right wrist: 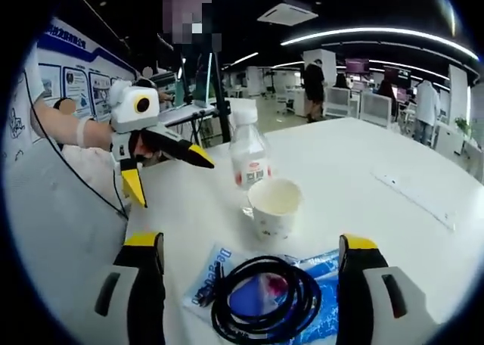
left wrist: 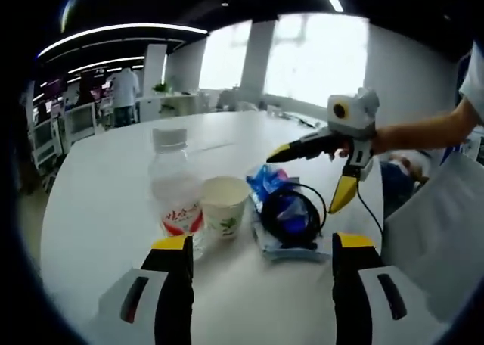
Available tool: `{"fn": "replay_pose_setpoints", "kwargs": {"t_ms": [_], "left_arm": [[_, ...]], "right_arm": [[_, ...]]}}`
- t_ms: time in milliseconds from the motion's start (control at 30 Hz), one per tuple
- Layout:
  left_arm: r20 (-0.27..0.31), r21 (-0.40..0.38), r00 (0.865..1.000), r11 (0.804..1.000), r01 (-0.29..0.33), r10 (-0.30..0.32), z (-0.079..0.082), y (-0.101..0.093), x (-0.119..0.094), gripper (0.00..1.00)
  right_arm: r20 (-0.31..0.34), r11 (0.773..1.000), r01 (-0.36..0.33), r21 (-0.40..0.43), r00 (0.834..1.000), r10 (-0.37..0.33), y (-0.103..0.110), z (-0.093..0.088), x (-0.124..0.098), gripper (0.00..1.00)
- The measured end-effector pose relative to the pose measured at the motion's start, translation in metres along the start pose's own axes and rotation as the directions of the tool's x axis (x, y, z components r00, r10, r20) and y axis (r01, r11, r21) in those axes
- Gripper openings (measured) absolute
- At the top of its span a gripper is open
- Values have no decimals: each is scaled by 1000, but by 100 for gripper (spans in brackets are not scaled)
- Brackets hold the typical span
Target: Arrange the tabletop items into an orderly group along one side of the table until the central work area is clear of visible clutter.
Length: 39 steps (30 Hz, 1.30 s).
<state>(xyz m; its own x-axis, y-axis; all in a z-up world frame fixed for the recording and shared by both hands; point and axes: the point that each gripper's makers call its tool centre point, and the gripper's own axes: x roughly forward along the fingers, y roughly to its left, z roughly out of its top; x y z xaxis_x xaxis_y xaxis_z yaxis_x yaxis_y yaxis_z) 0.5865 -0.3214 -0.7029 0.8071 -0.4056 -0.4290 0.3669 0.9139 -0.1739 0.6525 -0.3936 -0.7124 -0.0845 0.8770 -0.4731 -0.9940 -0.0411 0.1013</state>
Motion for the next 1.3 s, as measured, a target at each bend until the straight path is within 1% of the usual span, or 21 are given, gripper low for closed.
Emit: {"fn": "replay_pose_setpoints", "kwargs": {"t_ms": [133, 233, 300, 367, 433, 467, 567, 600, 700, 800, 933, 1000, 1100, 1133, 1167, 1200, 1267, 1300], "left_arm": [[-2, 2, 1000, 1000, 18, -18, 3, -9, 4, 66], [-7, 10, 999, 999, 35, -35, 7, -17, 8, 66], [-11, 14, 999, 999, 48, -48, 9, -22, 12, 66], [-16, 14, 998, 998, 57, -56, 9, -25, 15, 66], [-39, -11, 997, 998, 64, -64, 6, -29, 19, 66], [-42, -12, 997, 998, 69, -69, 6, -30, 21, 66], [-81, -18, 993, 996, 82, -83, 1, -34, 25, 67], [-87, -15, 993, 997, 81, -82, 0, -34, 26, 66], [-92, -23, 992, 996, 82, -83, 2, -35, 29, 64], [-92, -43, 992, 995, 86, -90, 3, -35, 34, 62], [-120, -24, 988, 995, 99, -102, 0, -38, 42, 59], [-129, -22, 986, 994, 103, -105, -2, -41, 45, 58], [-142, -19, 983, 994, 111, -113, -4, -43, 52, 54], [-148, -33, 981, 992, 121, -125, -7, -43, 55, 53], [-166, -56, 978, 992, 115, -123, -12, -41, 57, 52], [-169, -60, 979, 993, 103, -112, -14, -39, 58, 51], [-153, -66, 983, 993, 96, -105, -12, -37, 61, 50], [-149, -79, 983, 992, 96, -107, -12, -39, 62, 50]], "right_arm": [[-2, 999, 29, 25, 1000, -29, -2, -7, -13, 91], [-6, 997, 59, 56, 998, -59, -8, -13, -22, 90], [0, 996, 71, 59, 997, -71, -9, -15, -29, 88], [-9, 995, 83, 61, 997, -82, -10, -18, -34, 88], [-19, 992, 97, 85, 995, -96, -13, -25, -42, 88], [-21, 990, 103, 91, 995, -102, -14, -27, -44, 88], [-51, 987, 122, 106, 992, -117, -16, -37, -51, 87], [-52, 987, 123, 105, 992, -118, -15, -39, -53, 86], [-66, 986, 129, 107, 990, -123, -13, -45, -58, 86], [-67, 984, 136, 113, 989, -129, -12, -47, -61, 86], [-72, 982, 148, 118, 987, -141, -12, -50, -64, 82], [-72, 981, 147, 127, 988, -139, -12, -51, -65, 78], [-73, 980, 149, 131, 987, -140, -12, -52, -64, 73], [-78, 979, 147, 142, 988, -137, -12, -52, -64, 72], [-72, 978, 148, 145, 988, -138, -13, -52, -63, 71], [-71, 978, 146, 151, 988, -137, -13, -51, -62, 70], [-74, 977, 149, 153, 987, -140, -14, -50, -62, 65], [-65, 977, 148, 155, 988, -139, -14, -49, -61, 63]]}}
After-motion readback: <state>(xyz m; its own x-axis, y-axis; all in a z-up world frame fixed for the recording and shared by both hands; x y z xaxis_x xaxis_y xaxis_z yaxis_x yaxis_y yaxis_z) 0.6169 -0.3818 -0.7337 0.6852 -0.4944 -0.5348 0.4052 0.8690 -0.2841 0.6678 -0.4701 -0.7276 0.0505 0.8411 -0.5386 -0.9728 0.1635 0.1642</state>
